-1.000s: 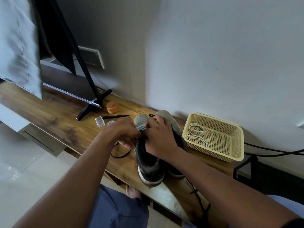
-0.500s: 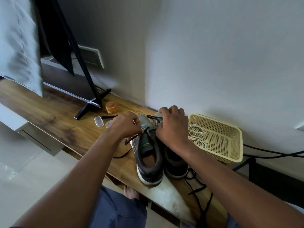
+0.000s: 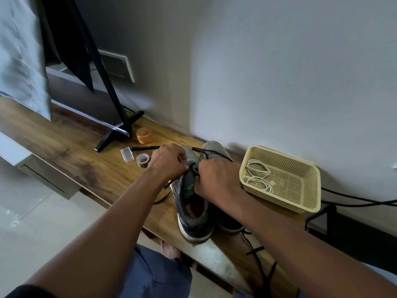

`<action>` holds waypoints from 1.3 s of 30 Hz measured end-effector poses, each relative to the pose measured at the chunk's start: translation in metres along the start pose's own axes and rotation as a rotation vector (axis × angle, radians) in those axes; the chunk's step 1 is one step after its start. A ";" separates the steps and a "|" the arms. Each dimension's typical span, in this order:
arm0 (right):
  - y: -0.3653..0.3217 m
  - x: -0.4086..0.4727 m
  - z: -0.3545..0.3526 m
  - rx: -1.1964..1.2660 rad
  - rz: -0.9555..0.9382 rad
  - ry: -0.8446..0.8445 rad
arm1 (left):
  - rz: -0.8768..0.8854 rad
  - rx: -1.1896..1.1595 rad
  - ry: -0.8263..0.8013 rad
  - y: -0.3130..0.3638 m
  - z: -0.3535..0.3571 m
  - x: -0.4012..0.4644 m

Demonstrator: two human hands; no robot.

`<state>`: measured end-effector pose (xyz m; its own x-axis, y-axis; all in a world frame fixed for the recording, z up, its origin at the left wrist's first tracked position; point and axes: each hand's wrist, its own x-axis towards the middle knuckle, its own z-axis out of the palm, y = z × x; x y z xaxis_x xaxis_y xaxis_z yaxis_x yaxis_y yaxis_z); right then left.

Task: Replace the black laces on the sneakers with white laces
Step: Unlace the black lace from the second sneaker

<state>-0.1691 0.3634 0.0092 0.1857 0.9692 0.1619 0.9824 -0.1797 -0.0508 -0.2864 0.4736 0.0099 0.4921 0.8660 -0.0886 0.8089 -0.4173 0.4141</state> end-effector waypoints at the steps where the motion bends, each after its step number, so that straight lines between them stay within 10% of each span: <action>1: 0.000 0.001 0.001 0.003 0.008 -0.001 | -0.032 -0.008 0.029 -0.003 -0.001 0.001; 13: 0.001 0.002 0.005 0.030 0.021 0.003 | 0.039 -0.031 -0.144 -0.010 -0.010 0.002; 24: 0.000 0.004 0.005 0.011 0.024 -0.024 | -0.217 0.044 0.217 -0.028 -0.016 0.004; 30: 0.002 0.000 0.007 0.005 0.015 -0.013 | 0.101 -0.084 -0.128 -0.011 -0.010 0.000; 39: 0.003 0.003 0.007 0.045 0.016 -0.006 | -0.153 0.058 0.069 -0.013 -0.018 0.001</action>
<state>-0.1658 0.3665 0.0027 0.2012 0.9672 0.1551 0.9773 -0.1876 -0.0981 -0.3026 0.4849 0.0210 0.3404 0.9366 -0.0837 0.8907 -0.2927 0.3477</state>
